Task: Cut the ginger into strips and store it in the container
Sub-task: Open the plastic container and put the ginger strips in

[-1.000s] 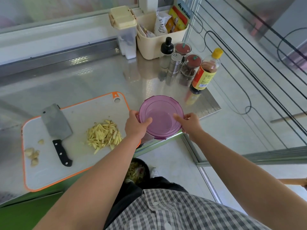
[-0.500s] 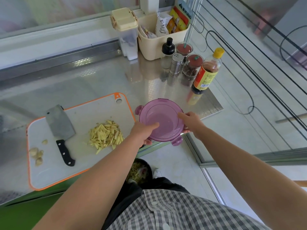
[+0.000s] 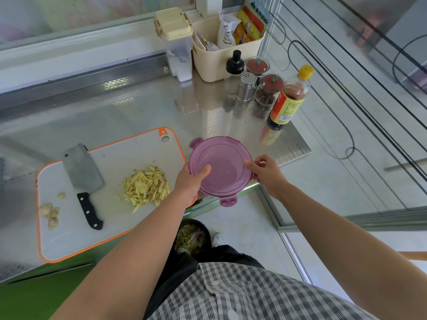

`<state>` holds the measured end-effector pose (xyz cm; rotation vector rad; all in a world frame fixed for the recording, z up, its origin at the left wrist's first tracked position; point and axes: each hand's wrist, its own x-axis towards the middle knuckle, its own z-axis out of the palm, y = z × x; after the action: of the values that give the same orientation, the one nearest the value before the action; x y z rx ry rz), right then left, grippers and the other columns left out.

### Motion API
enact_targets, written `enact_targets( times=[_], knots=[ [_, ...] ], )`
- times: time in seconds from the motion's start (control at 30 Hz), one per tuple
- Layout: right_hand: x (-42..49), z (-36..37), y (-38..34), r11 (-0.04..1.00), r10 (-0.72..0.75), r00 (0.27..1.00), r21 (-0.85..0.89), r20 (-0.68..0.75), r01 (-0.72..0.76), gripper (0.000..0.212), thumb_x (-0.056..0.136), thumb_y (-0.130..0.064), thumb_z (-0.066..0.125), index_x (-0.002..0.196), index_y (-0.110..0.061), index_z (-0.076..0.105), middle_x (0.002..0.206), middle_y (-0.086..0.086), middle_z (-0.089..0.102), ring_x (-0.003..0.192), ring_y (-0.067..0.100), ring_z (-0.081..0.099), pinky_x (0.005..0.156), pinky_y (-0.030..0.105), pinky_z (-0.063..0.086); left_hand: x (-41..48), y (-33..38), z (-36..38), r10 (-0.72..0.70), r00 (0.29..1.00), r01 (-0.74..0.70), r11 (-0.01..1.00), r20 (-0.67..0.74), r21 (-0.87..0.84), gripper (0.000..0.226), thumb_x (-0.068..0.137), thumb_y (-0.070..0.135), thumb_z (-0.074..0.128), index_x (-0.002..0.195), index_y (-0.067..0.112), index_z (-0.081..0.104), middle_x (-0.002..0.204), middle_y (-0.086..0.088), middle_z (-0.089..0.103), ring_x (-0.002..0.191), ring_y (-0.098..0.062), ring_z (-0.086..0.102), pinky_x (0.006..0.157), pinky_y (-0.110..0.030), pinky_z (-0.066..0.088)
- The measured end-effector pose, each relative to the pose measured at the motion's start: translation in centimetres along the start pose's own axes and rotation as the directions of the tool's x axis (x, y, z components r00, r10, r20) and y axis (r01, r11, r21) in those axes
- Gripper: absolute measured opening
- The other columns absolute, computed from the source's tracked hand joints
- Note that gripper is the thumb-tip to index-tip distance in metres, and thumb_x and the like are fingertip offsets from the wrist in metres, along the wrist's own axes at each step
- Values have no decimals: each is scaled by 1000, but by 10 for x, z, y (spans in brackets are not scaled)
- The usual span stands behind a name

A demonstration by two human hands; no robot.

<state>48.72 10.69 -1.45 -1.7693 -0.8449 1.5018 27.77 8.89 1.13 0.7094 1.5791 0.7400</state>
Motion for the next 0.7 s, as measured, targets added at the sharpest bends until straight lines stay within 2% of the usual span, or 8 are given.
enact_targets(
  times=[0.13,0.27,0.33,0.4,0.5,0.53,0.6,0.7],
  knots=[
    [1,3,-5,994,-57,998,-95,36,60,29,89,-15,65,111,-4,50,97,13,51,81,23,54,71,31,51,5,-2,-2,52,998,-51,997,-29,50,35,86,30,71,114,12,60,104,-3,65,96,-20,62,82,-35,53],
    [4,8,-10,986,-62,998,-156,4,62,29,88,-16,63,113,-6,51,99,11,53,78,20,55,63,27,52,12,-10,-6,127,989,-108,970,-76,219,39,78,48,74,99,16,66,98,-1,71,94,-22,66,87,-42,53],
    [6,7,-12,976,-64,998,-210,-22,58,30,87,-28,66,105,-9,52,92,7,55,67,17,54,55,27,48,16,-11,-9,132,990,-115,959,-48,261,46,76,51,74,104,16,67,100,-1,71,94,-22,66,88,-43,53],
    [9,10,-19,957,-112,993,-272,-33,99,41,85,-44,66,109,-13,51,94,0,56,62,16,54,53,29,46,20,-7,-11,117,993,-114,955,7,275,50,73,51,76,108,16,67,102,-1,71,96,-22,66,90,-44,53],
    [18,15,-31,911,-208,978,-362,14,198,57,86,-48,62,132,-17,47,118,-4,56,96,17,58,83,35,49,23,-2,-9,113,992,-125,949,56,288,40,75,42,79,105,18,66,101,-1,70,96,-21,65,90,-44,53],
    [21,16,-33,885,-202,979,-423,31,195,54,87,-44,63,130,-15,51,117,-1,59,101,20,58,90,37,48,24,-1,-8,131,990,-142,941,54,308,37,76,39,79,103,17,66,99,0,69,94,-21,65,87,-41,53],
    [27,14,-32,883,-131,991,-451,32,131,43,85,-37,68,117,-9,61,108,8,66,98,25,62,89,40,51,25,-1,-7,174,984,-174,922,30,346,34,77,36,79,100,16,64,91,2,67,88,-20,63,77,-34,51],
    [22,10,-31,968,35,995,-251,98,-9,38,87,-28,68,111,1,60,103,16,67,87,26,65,81,39,55,28,1,-8,201,980,-183,908,-8,376,35,75,35,80,99,15,65,84,3,65,82,-20,63,73,-34,48]
  ],
)
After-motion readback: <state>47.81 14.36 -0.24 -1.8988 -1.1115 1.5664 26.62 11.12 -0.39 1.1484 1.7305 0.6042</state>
